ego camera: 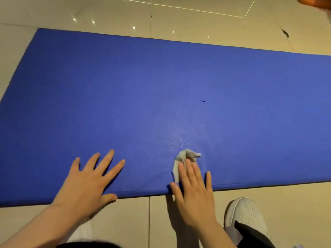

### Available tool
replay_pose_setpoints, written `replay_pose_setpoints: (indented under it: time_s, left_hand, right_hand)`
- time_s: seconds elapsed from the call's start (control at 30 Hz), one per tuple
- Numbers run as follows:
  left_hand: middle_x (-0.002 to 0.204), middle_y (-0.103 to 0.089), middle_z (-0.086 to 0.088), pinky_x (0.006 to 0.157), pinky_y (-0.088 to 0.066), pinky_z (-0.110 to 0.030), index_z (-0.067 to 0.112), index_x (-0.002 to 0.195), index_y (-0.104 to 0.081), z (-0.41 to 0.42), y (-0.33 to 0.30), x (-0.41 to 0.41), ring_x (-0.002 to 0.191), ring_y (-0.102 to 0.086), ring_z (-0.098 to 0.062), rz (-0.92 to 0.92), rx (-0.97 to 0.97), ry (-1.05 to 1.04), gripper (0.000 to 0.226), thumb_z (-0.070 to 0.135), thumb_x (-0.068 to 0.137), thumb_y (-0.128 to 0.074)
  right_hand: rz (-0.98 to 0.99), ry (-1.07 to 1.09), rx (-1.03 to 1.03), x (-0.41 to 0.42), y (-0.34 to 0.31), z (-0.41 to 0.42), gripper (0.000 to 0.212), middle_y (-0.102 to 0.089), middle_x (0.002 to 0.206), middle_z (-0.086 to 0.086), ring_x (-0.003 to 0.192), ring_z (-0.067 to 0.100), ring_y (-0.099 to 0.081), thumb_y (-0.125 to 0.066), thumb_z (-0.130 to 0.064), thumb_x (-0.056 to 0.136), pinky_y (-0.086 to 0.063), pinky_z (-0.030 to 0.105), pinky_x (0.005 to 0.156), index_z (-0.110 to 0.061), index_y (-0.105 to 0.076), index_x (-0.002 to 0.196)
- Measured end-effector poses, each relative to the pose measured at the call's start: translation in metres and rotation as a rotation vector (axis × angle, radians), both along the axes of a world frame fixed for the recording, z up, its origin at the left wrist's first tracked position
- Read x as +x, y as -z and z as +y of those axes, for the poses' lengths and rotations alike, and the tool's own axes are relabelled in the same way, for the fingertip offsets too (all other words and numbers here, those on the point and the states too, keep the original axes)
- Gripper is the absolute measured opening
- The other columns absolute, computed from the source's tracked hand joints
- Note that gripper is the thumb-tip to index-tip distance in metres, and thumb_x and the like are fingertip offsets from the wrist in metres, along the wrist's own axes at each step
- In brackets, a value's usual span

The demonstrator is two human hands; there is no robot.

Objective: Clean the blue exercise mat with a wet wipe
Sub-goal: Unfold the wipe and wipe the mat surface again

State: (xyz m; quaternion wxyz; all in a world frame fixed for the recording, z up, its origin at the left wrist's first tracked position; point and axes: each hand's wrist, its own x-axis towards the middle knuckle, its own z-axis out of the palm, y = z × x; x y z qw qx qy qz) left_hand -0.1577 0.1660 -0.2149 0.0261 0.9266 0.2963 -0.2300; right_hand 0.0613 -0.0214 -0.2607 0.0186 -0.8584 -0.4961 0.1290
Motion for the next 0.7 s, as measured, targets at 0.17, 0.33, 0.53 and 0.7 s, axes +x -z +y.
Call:
replay_pose_setpoints:
  time_s: [0.17, 0.33, 0.53, 0.7]
  left_hand:
    - [0.163, 0.004, -0.001, 0.077, -0.053, -0.031, 0.035, 0.154, 0.009, -0.013, -0.010, -0.003, 0.148, -0.011, -0.027, 0.049, -0.048, -0.307, 0.089, 0.080, 0.084, -0.024]
    - [0.161, 0.014, -0.003, 0.086, -0.052, -0.030, 0.029, 0.152, 0.018, -0.010, -0.016, 0.011, 0.148, -0.004, -0.031, 0.223, -0.070, -0.241, 0.091, 0.075, 0.090, -0.029]
    - [0.161, 0.007, -0.007, 0.093, -0.051, -0.041, 0.026, 0.153, 0.013, -0.006, -0.012, 0.008, 0.141, -0.024, -0.033, 0.291, -0.061, -0.193, 0.093, 0.075, 0.089, -0.032]
    - [0.161, 0.006, -0.010, 0.100, -0.043, -0.046, 0.026, 0.153, 0.014, -0.003, -0.015, 0.002, 0.137, -0.031, -0.032, 0.347, -0.030, -0.141, 0.093, 0.076, 0.089, -0.031]
  right_hand:
    - [0.061, 0.197, -0.022, 0.004, 0.004, -0.001, 0.081, -0.014, 0.162, -0.001, 0.150, 0.017, -0.004, -0.004, -0.070, 0.095, 0.002, 0.040, 0.119, -0.020, -0.020, 0.156]
    - [0.123, -0.274, -0.004, -0.087, -0.012, 0.035, 0.074, -0.035, 0.156, 0.005, 0.143, 0.028, -0.032, -0.014, -0.066, 0.098, -0.021, 0.047, 0.109, -0.020, -0.044, 0.147]
    - [0.039, -0.275, -0.111, -0.035, -0.003, 0.028, 0.068, -0.018, 0.162, -0.006, 0.148, 0.017, -0.019, -0.007, -0.068, 0.097, -0.010, 0.057, 0.112, -0.035, -0.021, 0.155]
    - [0.075, 0.328, -0.230, 0.041, -0.017, 0.016, 0.075, 0.019, 0.162, -0.007, 0.148, 0.012, 0.019, 0.007, -0.079, 0.083, 0.015, 0.052, 0.117, -0.043, 0.019, 0.147]
